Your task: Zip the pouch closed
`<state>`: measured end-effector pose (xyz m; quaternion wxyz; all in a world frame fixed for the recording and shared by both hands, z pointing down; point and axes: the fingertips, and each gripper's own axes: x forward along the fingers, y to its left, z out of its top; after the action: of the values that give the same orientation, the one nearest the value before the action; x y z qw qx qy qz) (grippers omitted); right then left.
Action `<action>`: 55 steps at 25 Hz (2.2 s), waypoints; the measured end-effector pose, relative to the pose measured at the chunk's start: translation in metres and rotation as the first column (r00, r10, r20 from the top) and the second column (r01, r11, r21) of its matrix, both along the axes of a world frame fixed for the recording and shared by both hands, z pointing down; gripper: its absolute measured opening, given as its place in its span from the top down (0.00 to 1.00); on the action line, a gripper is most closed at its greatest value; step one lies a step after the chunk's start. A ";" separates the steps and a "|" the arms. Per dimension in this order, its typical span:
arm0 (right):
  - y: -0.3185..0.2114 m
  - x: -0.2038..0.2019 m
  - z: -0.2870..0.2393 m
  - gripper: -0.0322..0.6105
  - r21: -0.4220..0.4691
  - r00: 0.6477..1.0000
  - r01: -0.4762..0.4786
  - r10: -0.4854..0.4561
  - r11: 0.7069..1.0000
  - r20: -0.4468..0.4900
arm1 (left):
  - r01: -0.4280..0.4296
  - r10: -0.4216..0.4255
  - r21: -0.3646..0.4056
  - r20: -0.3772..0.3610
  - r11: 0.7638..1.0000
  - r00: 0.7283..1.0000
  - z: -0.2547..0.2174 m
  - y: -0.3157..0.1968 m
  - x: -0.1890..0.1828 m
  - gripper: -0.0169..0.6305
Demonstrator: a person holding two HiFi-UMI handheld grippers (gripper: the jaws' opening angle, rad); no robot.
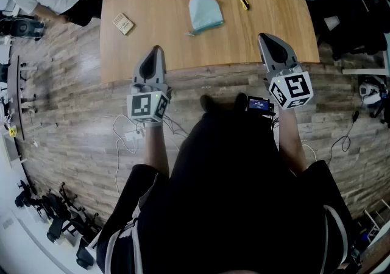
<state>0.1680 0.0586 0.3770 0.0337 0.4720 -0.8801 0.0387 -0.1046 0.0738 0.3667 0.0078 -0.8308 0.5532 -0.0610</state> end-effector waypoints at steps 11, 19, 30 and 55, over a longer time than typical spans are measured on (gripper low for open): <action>0.003 0.004 0.003 0.93 0.006 1.000 0.020 -0.020 1.000 0.011 | -0.001 0.002 -0.016 0.013 1.000 1.000 0.002 0.002 0.011 0.97; 0.014 0.018 0.015 0.93 -0.009 0.994 0.084 -0.084 0.996 0.068 | 0.006 -0.001 -0.068 0.071 0.998 0.998 0.013 0.013 0.037 0.97; 0.012 0.017 0.049 0.93 -0.072 0.988 0.114 -0.106 0.991 0.113 | 0.004 0.038 -0.459 0.084 0.889 0.996 0.123 -0.027 0.039 0.97; -0.110 -0.102 0.067 0.93 -0.198 1.000 0.007 -0.007 0.980 -0.001 | -0.224 0.182 -0.608 -0.132 0.762 0.974 0.195 -0.139 -0.005 0.97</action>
<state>0.0657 -0.0509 0.4443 0.0815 0.4631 -0.8736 0.1255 -0.1099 -0.0654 0.5619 -0.2764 -0.8437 0.4091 -0.2108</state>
